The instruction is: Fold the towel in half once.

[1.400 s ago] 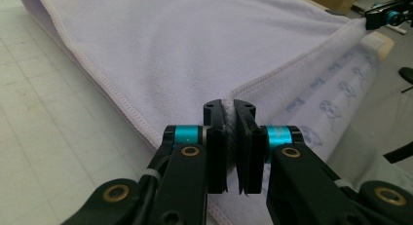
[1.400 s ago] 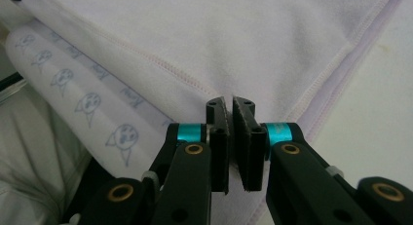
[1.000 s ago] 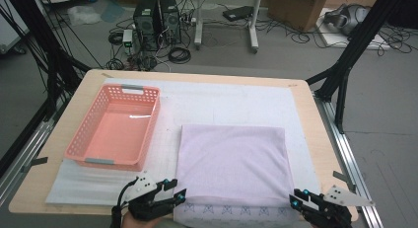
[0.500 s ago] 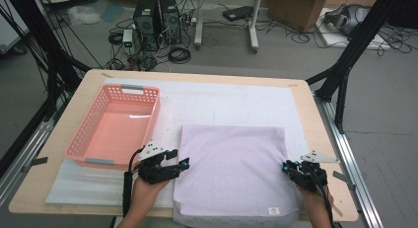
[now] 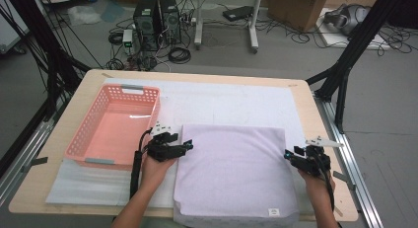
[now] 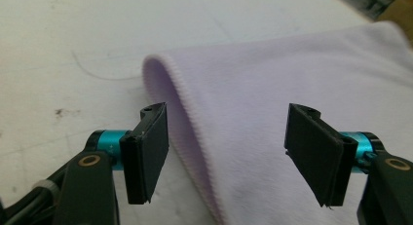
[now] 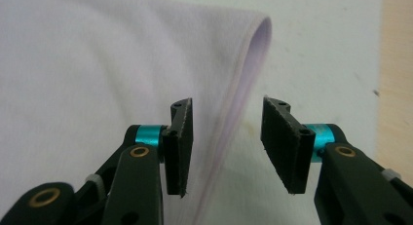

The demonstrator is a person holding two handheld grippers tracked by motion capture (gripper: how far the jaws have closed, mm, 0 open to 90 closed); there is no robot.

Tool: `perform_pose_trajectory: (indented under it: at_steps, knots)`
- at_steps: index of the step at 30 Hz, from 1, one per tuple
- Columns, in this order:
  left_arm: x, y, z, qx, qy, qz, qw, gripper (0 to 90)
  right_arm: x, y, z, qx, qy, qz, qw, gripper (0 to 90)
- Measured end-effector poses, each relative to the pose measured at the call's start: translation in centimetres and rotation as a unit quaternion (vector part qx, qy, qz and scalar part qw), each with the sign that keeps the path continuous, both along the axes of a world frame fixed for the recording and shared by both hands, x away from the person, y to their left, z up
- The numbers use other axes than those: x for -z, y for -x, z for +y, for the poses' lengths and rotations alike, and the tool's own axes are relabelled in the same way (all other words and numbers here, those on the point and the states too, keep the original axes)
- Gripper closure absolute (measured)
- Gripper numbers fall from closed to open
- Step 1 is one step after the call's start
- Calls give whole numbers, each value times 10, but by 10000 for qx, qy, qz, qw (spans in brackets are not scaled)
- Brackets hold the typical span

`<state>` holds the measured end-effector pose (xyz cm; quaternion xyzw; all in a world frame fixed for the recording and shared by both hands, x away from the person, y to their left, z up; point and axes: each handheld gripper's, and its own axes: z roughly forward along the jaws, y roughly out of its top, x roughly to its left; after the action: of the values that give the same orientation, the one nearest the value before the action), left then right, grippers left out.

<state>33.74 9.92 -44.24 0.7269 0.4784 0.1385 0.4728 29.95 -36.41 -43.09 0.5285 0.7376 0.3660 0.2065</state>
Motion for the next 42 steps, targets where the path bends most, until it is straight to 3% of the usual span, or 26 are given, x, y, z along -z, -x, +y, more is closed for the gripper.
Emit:
perform_pose_trajectory:
  at_steps: [3, 7, 10, 13, 15, 16, 17, 18, 19, 22, 25, 30, 35, 39, 42]
  knots:
    - [0, -9, -3, -115, -106, 3, 9999, 350, 4, -16, 5, -79, 120, 20, 9999, 529]
    - [2, -20, -7, -309, -191, 60, 9993, 351, 11, -26, 11, -147, 367, 195, 9990, 549]
    - [8, -28, -11, -284, -261, 285, 9989, 387, 12, -27, 9, -126, 237, 247, 9993, 592]
    - [9, -28, -14, -293, -387, 201, 9986, 432, 12, -26, 10, -242, 191, 267, 9992, 704]
    - [9, -26, -15, -262, -602, 134, 9978, 542, 12, -27, 9, -287, 4, 353, 9990, 811]
    - [8, -25, -15, -219, -705, 100, 9972, 658, 13, -27, 9, -301, -66, 387, 9988, 827]
    - [8, -25, -15, -49, -642, 137, 9978, 768, 13, -27, 9, -297, -97, 403, 9987, 840]
    - [8, -24, -18, -90, -684, 144, 9975, 860, 13, -27, 9, -308, -124, 410, 9986, 850]
    - [7, -24, -19, -106, -727, 122, 9972, 864, 12, -27, 8, -325, -130, 418, 9985, 857]
    - [6, -25, -18, -226, -646, 186, 9975, 870, 11, -28, 9, -392, -74, 391, 9984, 865]
    - [0, -26, -17, -426, -425, -44, 9982, 871, 9, -29, 8, -332, -91, 228, 9991, 868]
    - [-19, -37, -19, -612, -301, -314, 9972, 872, -5, -38, 7, -223, -222, -84, 9995, 868]
    - [-30, -59, -15, -810, -114, -404, 9958, 871, -18, -59, 10, -157, -208, -315, 9992, 867]
    - [-26, -75, -9, -853, 68, -458, 9953, 870, -19, -80, 13, -118, -174, -346, 9992, 867]
    - [-21, -87, -8, -801, -41, -463, 9957, 870, -17, -96, 16, -82, -133, -338, 9993, 867]
